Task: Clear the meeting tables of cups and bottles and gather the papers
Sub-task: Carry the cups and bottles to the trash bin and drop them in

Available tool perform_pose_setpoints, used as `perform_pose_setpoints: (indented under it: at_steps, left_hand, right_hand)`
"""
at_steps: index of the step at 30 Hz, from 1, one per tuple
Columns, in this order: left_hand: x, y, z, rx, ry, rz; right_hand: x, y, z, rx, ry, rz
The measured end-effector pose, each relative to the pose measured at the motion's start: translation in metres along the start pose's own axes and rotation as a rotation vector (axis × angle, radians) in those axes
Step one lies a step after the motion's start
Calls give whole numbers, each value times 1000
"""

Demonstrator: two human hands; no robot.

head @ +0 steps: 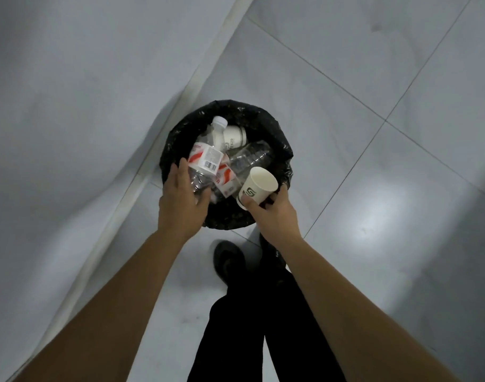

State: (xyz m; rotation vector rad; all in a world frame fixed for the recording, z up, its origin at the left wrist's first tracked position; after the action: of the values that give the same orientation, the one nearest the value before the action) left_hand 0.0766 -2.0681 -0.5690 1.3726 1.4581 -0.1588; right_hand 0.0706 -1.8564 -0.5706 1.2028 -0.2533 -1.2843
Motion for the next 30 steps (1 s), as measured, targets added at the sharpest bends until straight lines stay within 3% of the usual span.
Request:
perform_pose_setpoints:
  at_steps: [5, 10, 20, 24, 30]
  left_hand:
    - [-61, 62, -34, -15, 123, -138]
    - [-161, 147, -121, 55, 287, -210]
    - [-413, 368, -352, 542, 558, -209]
    - [-449, 453, -376, 735, 610, -142]
    - [-418, 498, -335, 864, 484, 186]
  right_hand:
    - [-51, 58, 25, -70, 45, -3]
    - [-165, 179, 74, -279, 10, -121]
    - [-403, 498, 149, -534, -366, -549]
    - [-417, 606, 106, -545, -483, -796]
    - [-332, 704, -5, -287, -642, -1069]
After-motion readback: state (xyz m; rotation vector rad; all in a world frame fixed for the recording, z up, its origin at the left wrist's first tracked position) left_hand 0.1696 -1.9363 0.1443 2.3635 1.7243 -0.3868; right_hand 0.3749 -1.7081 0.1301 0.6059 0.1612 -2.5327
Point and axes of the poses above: each hand's wrist, its own y-axis away from the middle knuckle, its own x-axis out of the palm, z = x × y, the point moved 6 cm from there along -y, towards the middle knuckle, and after that the axes turned 5 degrees about -z, right-handed, at the moved point
